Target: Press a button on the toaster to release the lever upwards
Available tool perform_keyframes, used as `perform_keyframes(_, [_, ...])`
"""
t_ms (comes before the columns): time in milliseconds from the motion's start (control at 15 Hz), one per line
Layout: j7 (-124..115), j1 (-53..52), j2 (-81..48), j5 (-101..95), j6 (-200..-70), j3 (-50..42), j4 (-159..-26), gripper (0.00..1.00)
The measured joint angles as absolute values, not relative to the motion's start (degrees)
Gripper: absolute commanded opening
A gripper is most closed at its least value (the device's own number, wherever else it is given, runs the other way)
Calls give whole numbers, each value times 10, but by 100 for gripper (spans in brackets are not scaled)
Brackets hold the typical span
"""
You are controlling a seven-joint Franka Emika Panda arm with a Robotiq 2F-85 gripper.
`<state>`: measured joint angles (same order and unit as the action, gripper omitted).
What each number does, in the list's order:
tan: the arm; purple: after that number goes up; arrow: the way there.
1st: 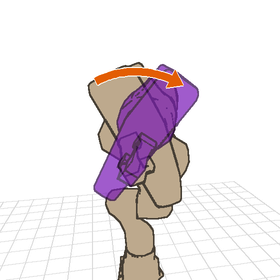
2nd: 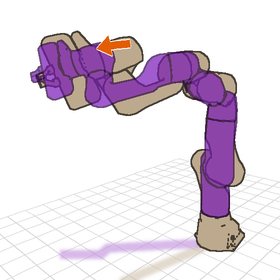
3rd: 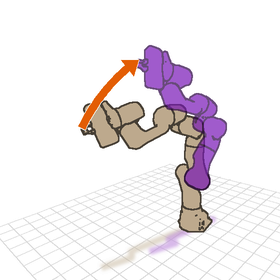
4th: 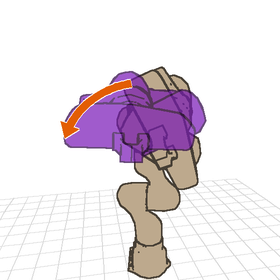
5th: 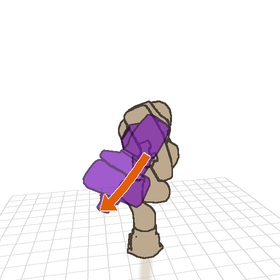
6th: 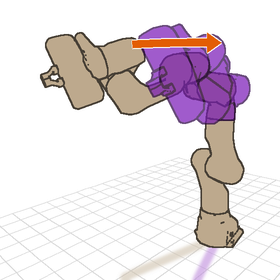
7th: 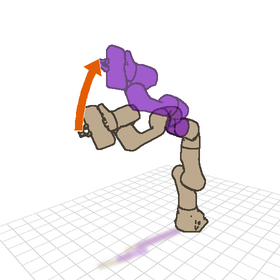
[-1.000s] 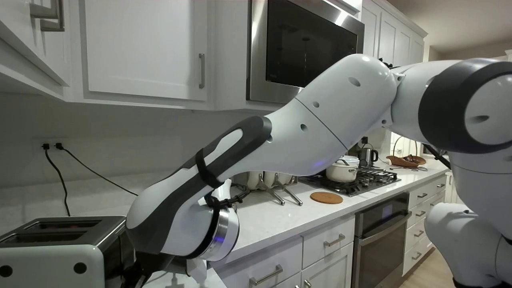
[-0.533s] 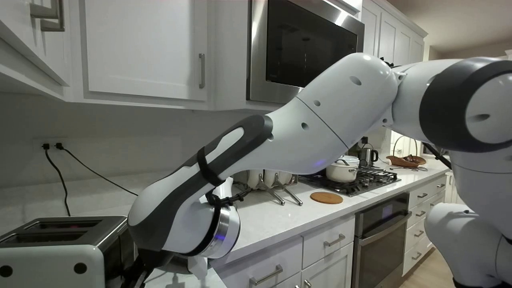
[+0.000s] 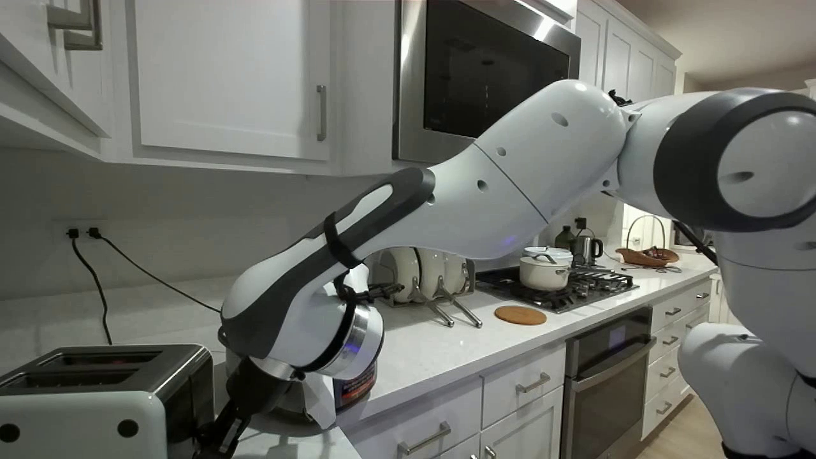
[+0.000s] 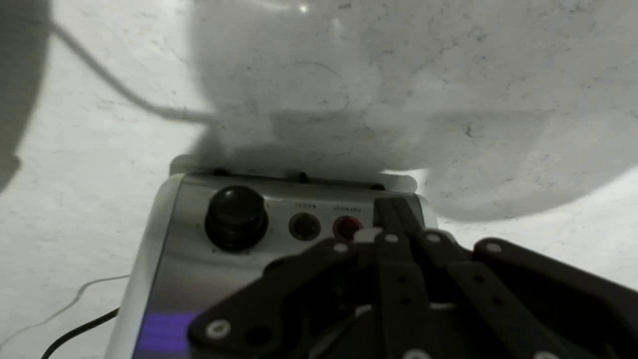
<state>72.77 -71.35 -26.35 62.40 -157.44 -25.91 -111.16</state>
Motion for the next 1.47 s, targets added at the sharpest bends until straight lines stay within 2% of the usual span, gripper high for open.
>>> perform_keyframes(200, [678,-689,-258,576,-1532,-245,-1103,0])
perform_keyframes(600, [533,-456,-234,382,-1531,-5,-1100,0])
perform_keyframes(867, [444,-348,-234,271,-1505,100,-1096,0])
perform_keyframes(1200, [352,-263,-234,113,-1337,153,-1048,0])
perform_keyframes(1467, [345,-235,-234,69,-1184,182,-995,0])
